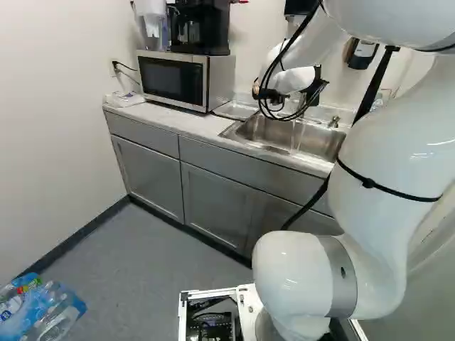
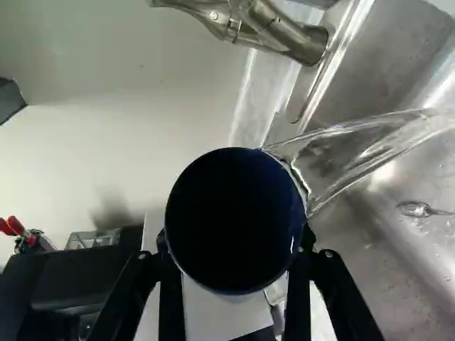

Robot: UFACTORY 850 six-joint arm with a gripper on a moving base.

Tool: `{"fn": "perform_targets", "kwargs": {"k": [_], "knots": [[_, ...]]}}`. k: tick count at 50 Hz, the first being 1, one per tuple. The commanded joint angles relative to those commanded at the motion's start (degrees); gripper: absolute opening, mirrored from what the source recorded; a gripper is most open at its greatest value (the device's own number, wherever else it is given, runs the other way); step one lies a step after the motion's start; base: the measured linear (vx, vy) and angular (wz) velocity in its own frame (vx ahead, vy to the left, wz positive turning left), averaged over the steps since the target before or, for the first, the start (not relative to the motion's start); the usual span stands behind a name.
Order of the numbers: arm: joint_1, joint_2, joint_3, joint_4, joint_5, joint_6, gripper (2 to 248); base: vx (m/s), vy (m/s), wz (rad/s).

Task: Rinse the cup and place it in the tray

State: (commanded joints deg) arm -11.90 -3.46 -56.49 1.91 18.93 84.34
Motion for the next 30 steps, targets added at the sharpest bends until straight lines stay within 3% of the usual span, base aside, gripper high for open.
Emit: {"fn": "perform_targets", "kwargs": {"k": [30], "knots": [[0.00, 0.00, 0.00, 0.00, 0.00, 18.09, 125, 0.000, 0.000, 0.000]]}}
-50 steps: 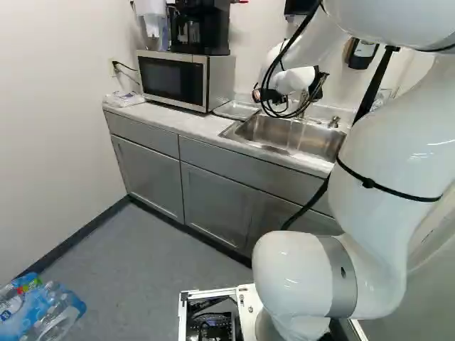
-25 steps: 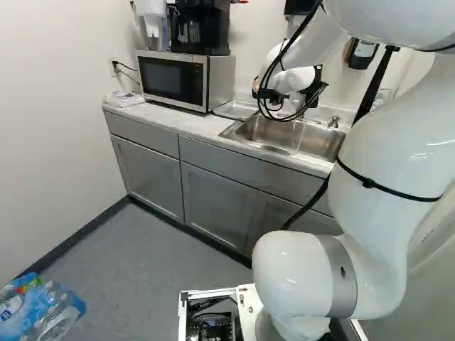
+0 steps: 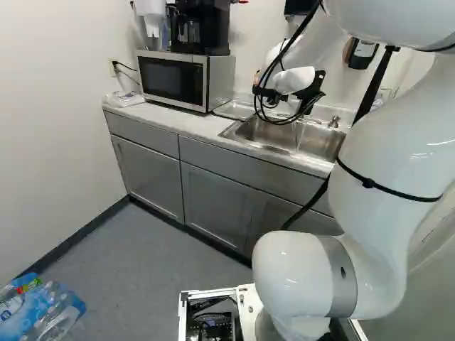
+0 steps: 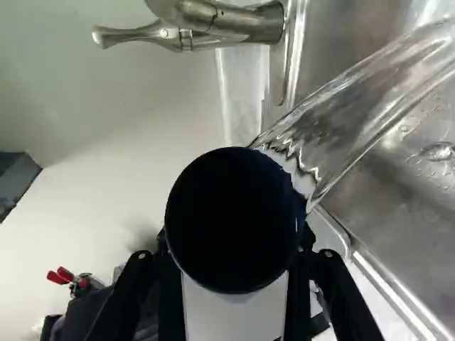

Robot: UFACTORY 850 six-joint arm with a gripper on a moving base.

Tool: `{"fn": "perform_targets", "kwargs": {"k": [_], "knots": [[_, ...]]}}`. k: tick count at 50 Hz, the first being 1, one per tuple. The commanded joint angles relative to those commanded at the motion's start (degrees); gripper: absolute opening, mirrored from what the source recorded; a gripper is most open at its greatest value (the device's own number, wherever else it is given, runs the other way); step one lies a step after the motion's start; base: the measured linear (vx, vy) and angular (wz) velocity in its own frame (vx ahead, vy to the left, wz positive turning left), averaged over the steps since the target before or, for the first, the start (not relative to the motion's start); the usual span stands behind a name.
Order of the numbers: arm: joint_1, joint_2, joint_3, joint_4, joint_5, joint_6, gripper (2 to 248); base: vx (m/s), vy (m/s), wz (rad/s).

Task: Rinse the cup and place it in the tray

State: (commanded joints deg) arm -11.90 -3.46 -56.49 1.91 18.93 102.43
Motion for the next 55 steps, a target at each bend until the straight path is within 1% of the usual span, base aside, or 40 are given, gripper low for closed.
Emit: {"fn": "perform_targets", "kwargs": {"k": [1, 53, 55], "knots": [[0.00, 0.00, 0.00, 0.00, 0.00, 0.61, 125, 0.000, 0.000, 0.000], [0.00, 0.00, 0.00, 0.00, 0.00, 0.61, 125, 0.000, 0.000, 0.000], [0.00, 0.00, 0.00, 0.00, 0.00, 0.94, 125, 0.000, 0.000, 0.000]]}}
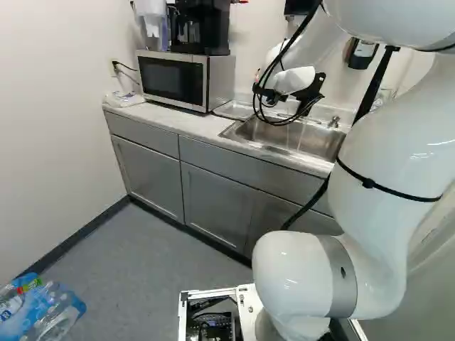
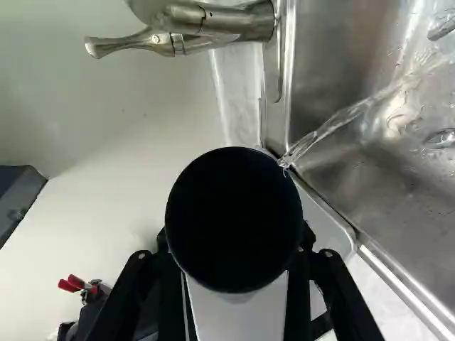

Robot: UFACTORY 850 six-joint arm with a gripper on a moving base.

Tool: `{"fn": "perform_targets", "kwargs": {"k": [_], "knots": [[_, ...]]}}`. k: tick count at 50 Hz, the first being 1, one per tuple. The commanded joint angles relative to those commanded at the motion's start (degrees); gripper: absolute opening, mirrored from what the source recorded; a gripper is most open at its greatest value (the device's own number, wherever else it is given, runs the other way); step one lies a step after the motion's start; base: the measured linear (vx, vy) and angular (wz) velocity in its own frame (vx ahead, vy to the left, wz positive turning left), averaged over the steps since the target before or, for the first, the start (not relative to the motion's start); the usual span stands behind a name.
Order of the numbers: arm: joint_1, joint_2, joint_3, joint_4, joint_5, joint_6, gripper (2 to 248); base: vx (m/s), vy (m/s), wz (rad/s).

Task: Rinse the cup and place it in the tray

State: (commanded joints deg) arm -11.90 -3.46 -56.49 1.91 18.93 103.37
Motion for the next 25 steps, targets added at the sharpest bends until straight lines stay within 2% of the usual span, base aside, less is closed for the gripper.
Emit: {"fn": "perform_targets", "kwargs": {"k": [6, 19, 25], "knots": [[0.00, 0.00, 0.00, 0.00, 0.00, 2.48, 125, 0.000, 0.000, 0.000], [0.00, 0.00, 0.00, 0.00, 0.00, 9.93, 125, 0.000, 0.000, 0.000], [0.00, 0.00, 0.00, 0.00, 0.00, 9.93, 125, 0.000, 0.000, 0.000]]}}
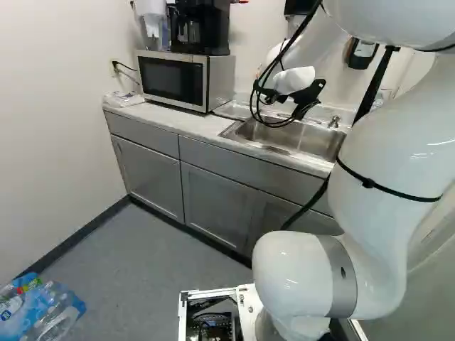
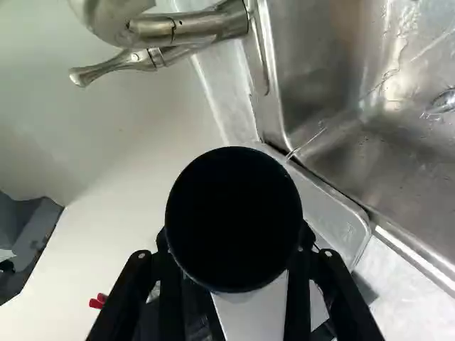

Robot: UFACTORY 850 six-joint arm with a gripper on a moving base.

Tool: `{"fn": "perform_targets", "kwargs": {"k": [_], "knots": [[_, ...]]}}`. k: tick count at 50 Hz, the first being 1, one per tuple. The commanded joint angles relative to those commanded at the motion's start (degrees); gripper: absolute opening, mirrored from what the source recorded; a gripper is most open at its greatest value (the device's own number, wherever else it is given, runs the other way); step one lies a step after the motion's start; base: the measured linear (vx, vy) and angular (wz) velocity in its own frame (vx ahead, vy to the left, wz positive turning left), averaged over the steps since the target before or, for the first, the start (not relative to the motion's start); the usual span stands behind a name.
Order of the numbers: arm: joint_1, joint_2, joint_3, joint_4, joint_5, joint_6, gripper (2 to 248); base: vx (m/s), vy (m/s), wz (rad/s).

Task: Rinse the cup and place it in the tray

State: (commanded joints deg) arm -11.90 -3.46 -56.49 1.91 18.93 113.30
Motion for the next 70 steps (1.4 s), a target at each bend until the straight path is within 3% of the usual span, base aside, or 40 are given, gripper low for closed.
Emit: {"fn": "perform_targets", "kwargs": {"k": [11, 17, 70], "knots": [[0.00, 0.00, 0.00, 0.00, 0.00, -0.12, 125, 0.000, 0.000, 0.000], [0.00, 0.00, 0.00, 0.00, 0.00, -2.32, 125, 0.000, 0.000, 0.000], [0.00, 0.00, 0.00, 0.00, 0.00, -33.77, 125, 0.000, 0.000, 0.000]]}}
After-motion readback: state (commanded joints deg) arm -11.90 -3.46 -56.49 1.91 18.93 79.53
